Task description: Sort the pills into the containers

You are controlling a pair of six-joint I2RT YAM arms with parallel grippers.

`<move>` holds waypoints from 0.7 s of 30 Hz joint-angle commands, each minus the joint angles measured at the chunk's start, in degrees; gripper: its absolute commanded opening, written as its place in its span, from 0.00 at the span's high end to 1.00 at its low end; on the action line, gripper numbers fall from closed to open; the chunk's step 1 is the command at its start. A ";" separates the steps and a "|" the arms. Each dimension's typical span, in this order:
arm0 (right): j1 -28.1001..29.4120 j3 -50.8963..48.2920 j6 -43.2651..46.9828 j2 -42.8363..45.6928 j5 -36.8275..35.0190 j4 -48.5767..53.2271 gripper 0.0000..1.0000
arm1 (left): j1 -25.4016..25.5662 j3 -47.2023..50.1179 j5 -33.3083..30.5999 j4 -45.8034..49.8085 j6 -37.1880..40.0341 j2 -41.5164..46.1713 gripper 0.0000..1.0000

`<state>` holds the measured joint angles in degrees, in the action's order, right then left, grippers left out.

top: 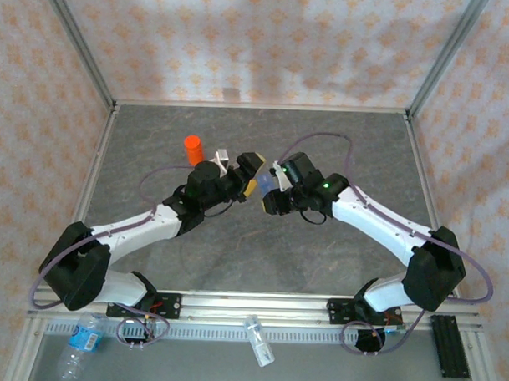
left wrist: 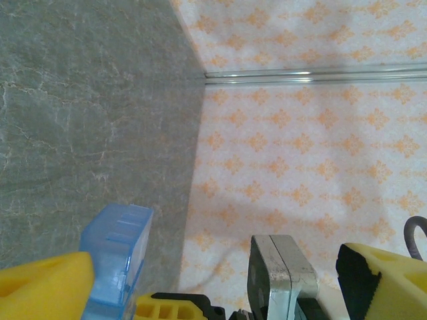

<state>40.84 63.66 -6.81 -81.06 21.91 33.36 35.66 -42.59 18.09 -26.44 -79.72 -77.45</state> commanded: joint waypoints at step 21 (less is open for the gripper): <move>0.38 0.68 0.32 -2.52 -1.36 1.02 0.77 | 1.77 -2.15 0.19 -3.92 -1.58 -0.07 0.05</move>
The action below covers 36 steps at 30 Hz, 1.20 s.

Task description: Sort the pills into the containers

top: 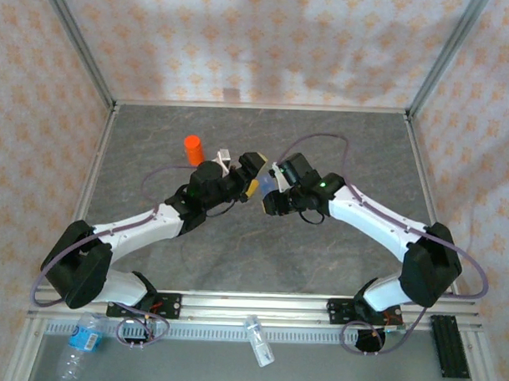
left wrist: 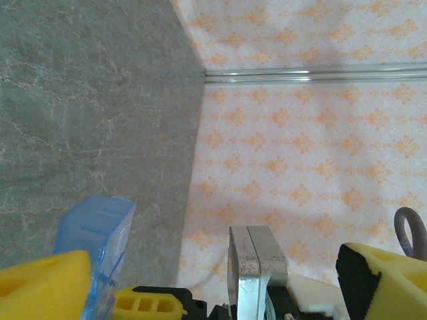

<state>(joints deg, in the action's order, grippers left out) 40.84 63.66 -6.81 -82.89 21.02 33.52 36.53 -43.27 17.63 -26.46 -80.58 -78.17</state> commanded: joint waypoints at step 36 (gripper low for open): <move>3.31 0.01 8.44 -18.47 -7.80 -3.17 0.71 | -9.43 3.60 -9.30 23.42 16.12 15.22 0.03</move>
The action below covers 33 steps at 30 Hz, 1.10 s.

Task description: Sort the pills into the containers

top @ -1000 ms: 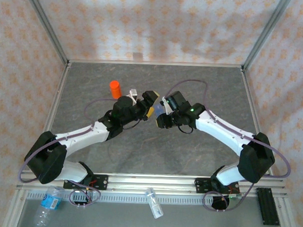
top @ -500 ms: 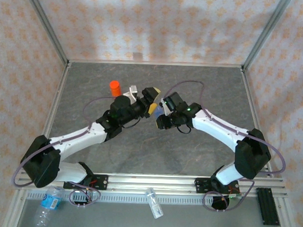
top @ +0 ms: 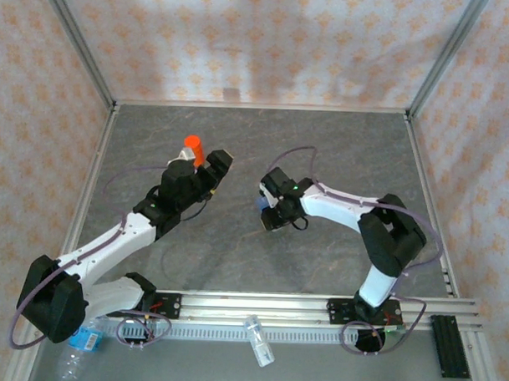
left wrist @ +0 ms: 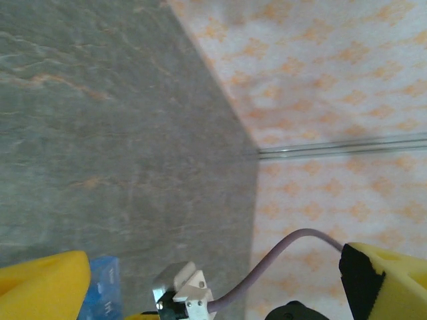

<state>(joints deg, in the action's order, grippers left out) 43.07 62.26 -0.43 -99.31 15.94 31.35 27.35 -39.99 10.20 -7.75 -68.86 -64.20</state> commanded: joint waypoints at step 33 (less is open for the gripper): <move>2.11 2.41 -7.10 -2.68 -22.68 11.48 0.32 | -0.30 -1.82 0.50 3.40 5.75 -3.90 0.03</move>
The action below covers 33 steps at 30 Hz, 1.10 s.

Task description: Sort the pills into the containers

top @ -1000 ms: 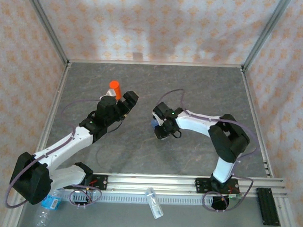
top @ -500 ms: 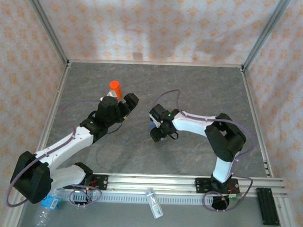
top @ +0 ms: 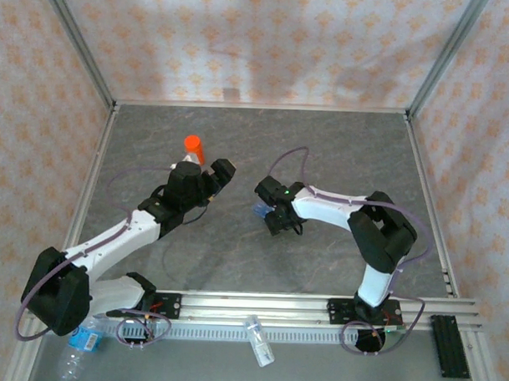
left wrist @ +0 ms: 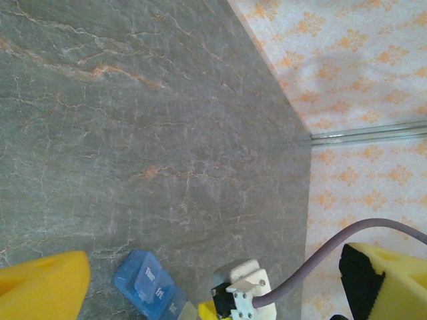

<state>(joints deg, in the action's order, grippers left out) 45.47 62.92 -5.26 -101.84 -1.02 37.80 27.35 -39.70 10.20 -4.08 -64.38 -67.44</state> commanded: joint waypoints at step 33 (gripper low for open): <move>-10.77 3.22 -16.54 10.54 7.41 4.90 0.22 | 2.50 -18.05 -4.87 27.44 39.30 -9.37 0.02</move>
<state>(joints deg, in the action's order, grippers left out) 35.51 65.71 -17.80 -89.65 3.03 44.29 28.10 -54.22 8.88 13.45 -38.57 -75.05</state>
